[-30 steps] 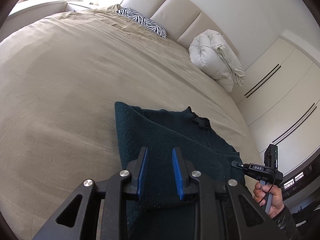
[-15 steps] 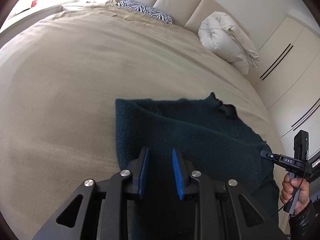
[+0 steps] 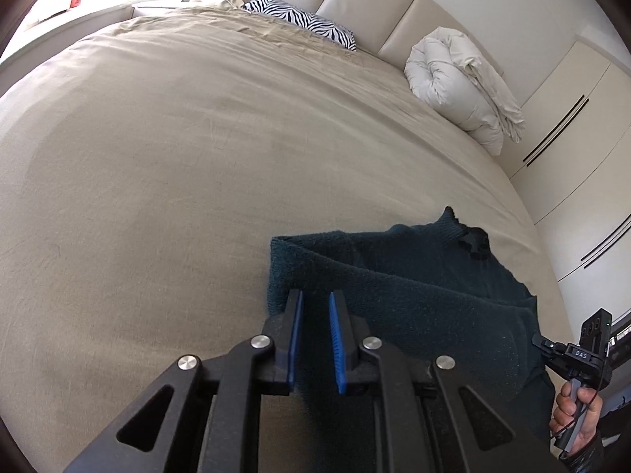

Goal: Fold small clothes

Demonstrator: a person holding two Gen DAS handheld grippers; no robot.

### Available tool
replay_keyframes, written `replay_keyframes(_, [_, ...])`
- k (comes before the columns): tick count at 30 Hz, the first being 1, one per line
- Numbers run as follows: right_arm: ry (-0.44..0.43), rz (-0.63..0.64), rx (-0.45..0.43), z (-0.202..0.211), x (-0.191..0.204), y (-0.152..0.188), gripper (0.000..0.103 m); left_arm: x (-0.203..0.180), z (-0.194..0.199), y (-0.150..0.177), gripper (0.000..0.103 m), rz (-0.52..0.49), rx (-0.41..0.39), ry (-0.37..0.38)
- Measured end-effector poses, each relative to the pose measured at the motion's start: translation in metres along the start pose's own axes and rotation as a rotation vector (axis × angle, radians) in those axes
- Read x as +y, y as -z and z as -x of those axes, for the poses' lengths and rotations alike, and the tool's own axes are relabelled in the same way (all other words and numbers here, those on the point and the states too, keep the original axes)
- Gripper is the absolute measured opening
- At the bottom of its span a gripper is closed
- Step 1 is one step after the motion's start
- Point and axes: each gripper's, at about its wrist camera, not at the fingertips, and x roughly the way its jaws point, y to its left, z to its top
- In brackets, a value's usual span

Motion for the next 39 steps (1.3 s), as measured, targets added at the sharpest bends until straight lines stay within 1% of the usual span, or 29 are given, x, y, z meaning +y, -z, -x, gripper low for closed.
replay_keyframes(4, [-0.031, -0.029, -0.014, 0.015, -0.009, 0.016, 0.013, 0.001, -0.007, -0.006, 0.013, -0.009, 0.012, 0.000])
replay_keyframes(7, [-0.057, -0.046, -0.029, 0.030, -0.013, 0.032, 0.014, -0.005, -0.002, -0.006, 0.014, -0.023, 0.012, -0.016])
replay_keyframes(9, [-0.072, -0.057, -0.044, 0.042, -0.018, 0.045, 0.014, -0.011, 0.006, 0.002, 0.020, -0.030, -0.001, -0.006])
replay_keyframes(10, [-0.082, -0.066, -0.053, 0.047, -0.020, 0.052, 0.016, -0.015, 0.008, 0.008, 0.026, -0.041, 0.001, 0.002])
replay_keyframes(11, [-0.084, -0.078, -0.057, 0.052, -0.024, 0.059, 0.019, -0.020, 0.009, 0.015, 0.028, -0.064, 0.008, -0.001])
replay_keyframes(13, [-0.088, -0.100, -0.065, 0.063, -0.032, 0.076, 0.042, -0.030, 0.010, 0.031, 0.028, -0.147, 0.006, -0.039])
replay_keyframes(14, [-0.110, -0.105, -0.079, 0.069, -0.034, 0.085, 0.044, -0.033, 0.013, 0.036, 0.028, -0.175, -0.002, -0.055])
replay_keyframes(15, [-0.112, -0.104, -0.079, 0.074, -0.035, 0.094, 0.047, -0.033, 0.017, 0.039, 0.028, -0.177, -0.001, -0.056])
replay_keyframes(18, [-0.104, -0.099, -0.081, 0.092, -0.038, 0.118, 0.047, -0.027, 0.037, 0.046, 0.030, -0.137, -0.006, -0.041])
replay_keyframes(19, [-0.105, -0.100, -0.084, 0.100, -0.039, 0.127, 0.049, -0.026, 0.044, 0.051, 0.038, -0.129, -0.005, -0.046])
replay_keyframes(20, [-0.106, -0.109, -0.084, 0.106, -0.041, 0.135, 0.052, -0.025, 0.051, 0.058, 0.041, -0.126, 0.004, -0.050])
replay_keyframes(21, [-0.103, -0.123, -0.084, 0.113, -0.043, 0.142, 0.055, -0.025, 0.060, 0.066, 0.041, -0.129, 0.004, -0.046])
replay_keyframes(22, [-0.104, -0.133, -0.089, 0.120, -0.044, 0.150, 0.057, -0.025, 0.071, 0.076, 0.042, -0.134, -0.003, -0.039])
replay_keyframes(24, [-0.111, -0.145, -0.099, 0.135, -0.046, 0.165, 0.058, -0.023, 0.096, 0.099, 0.046, -0.119, -0.019, -0.032])
replay_keyframes(26, [-0.111, -0.155, -0.109, 0.152, -0.052, 0.183, 0.058, -0.020, 0.117, 0.124, 0.055, -0.079, -0.021, -0.012])
replay_keyframes(28, [-0.103, -0.158, -0.119, 0.165, -0.055, 0.199, 0.058, -0.013, 0.138, 0.150, 0.056, -0.039, -0.016, -0.003])
replay_keyframes(31, [-0.090, -0.168, -0.128, 0.183, -0.063, 0.224, 0.058, -0.003, 0.165, 0.189, 0.061, 0.034, -0.002, 0.014])
replay_keyframes(33, [-0.072, -0.168, -0.133, 0.193, -0.065, 0.237, 0.058, -0.002, 0.175, 0.212, 0.063, 0.063, 0.019, 0.035])
replay_keyframes(37, [-0.008, -0.126, -0.143, 0.216, -0.067, 0.261, 0.058, -0.007, 0.182, 0.248, 0.064, 0.074, 0.066, 0.054])
replay_keyframes(39, [0.025, -0.106, -0.147, 0.227, -0.069, 0.273, 0.058, -0.009, 0.188, 0.260, 0.064, 0.071, 0.063, 0.050])
